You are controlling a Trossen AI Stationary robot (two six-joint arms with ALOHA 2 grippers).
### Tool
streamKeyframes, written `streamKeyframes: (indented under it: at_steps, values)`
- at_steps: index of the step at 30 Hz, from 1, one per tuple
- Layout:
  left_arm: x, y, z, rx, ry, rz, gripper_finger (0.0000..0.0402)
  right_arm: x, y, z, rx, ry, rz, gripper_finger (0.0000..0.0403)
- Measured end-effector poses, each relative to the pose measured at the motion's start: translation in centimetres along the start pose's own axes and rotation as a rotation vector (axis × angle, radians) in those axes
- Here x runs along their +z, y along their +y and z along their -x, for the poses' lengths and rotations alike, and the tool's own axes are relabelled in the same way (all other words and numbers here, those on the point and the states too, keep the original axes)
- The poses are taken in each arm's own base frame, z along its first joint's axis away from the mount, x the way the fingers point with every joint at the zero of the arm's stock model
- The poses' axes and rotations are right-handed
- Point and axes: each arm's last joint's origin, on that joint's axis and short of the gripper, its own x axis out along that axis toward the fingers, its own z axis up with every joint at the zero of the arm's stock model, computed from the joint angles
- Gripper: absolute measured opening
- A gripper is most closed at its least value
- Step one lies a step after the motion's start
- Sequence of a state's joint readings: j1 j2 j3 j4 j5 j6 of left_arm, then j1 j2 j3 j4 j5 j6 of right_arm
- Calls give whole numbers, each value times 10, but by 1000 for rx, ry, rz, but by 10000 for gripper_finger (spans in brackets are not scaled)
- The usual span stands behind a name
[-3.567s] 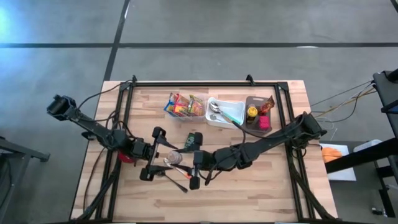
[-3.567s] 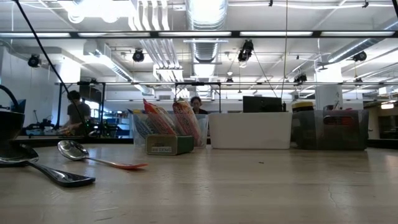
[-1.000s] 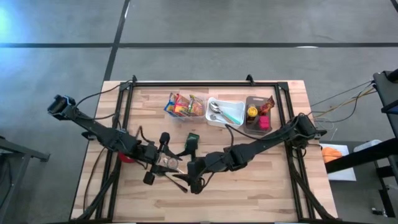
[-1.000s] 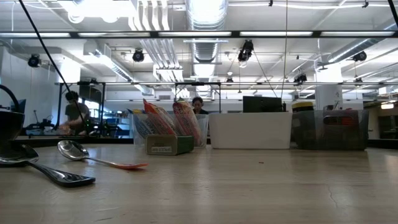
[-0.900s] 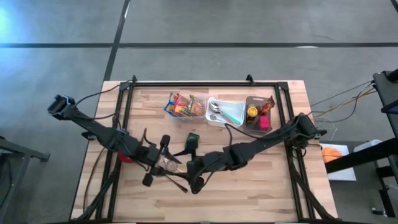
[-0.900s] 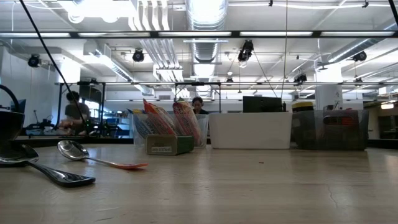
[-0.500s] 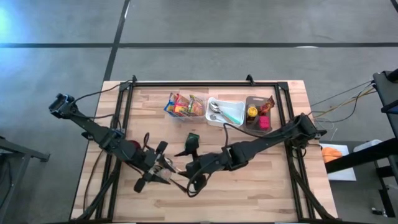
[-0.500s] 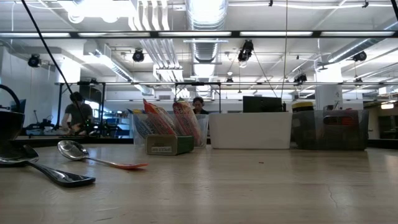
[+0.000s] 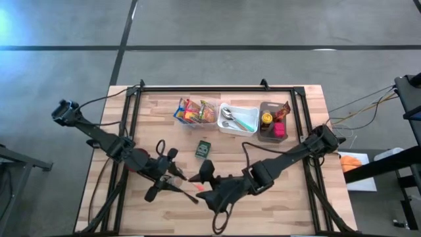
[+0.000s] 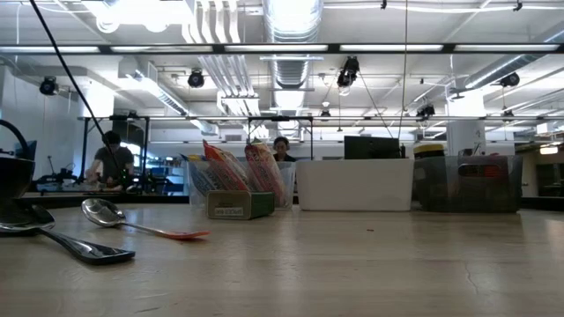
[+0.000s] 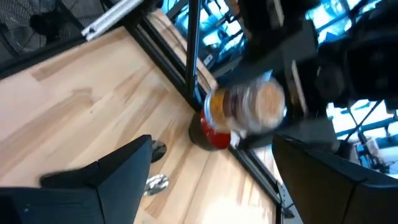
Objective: Pick & Place Food Item
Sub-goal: Put the brown seasoning bottle into the black bin
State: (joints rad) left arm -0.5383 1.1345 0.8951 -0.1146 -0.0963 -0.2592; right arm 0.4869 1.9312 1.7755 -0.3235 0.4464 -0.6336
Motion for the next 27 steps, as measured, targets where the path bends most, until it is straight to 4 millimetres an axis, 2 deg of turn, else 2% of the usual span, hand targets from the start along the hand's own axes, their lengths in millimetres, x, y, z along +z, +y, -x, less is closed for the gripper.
streamKeyframes:
  at_steps: [13, 27]
  values:
    - [6, 19, -23, -62, 49, 38, 170, 3, 0, 0, 28, -50, 115, 329]
    - [20, 21, -50, -148, 92, -11, 170, 2, -2, -2, 56, -87, 195, 329]
